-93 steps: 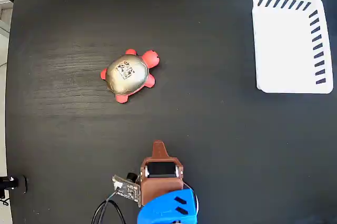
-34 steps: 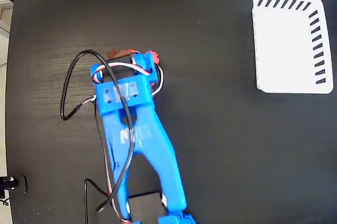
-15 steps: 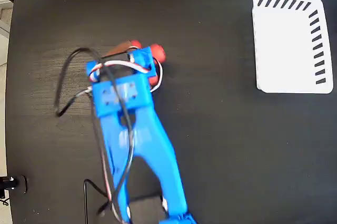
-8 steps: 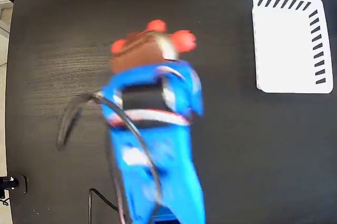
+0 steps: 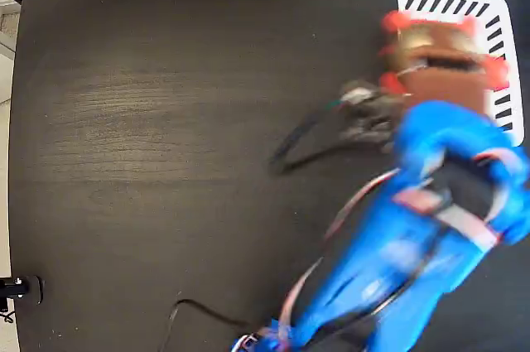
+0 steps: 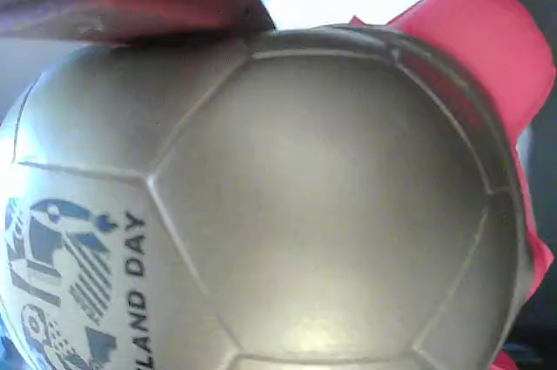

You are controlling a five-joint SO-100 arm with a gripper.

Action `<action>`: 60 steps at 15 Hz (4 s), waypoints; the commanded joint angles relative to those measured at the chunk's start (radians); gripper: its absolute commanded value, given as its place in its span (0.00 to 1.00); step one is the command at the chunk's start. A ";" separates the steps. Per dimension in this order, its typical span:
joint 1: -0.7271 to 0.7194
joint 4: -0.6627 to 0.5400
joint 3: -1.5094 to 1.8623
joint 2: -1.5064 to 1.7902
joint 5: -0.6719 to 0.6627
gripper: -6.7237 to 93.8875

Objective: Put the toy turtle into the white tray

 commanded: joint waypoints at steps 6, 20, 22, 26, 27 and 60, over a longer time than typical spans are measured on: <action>0.104 0.009 -0.594 -0.534 0.238 0.06; 0.114 -0.020 -0.741 -0.747 0.333 0.37; 0.118 -0.020 -0.744 -0.752 0.322 0.49; 0.126 -0.017 -0.726 -0.752 0.313 0.62; 0.129 -0.017 -0.723 -0.752 0.311 0.63; -0.629 -0.873 1.667 1.057 0.525 0.07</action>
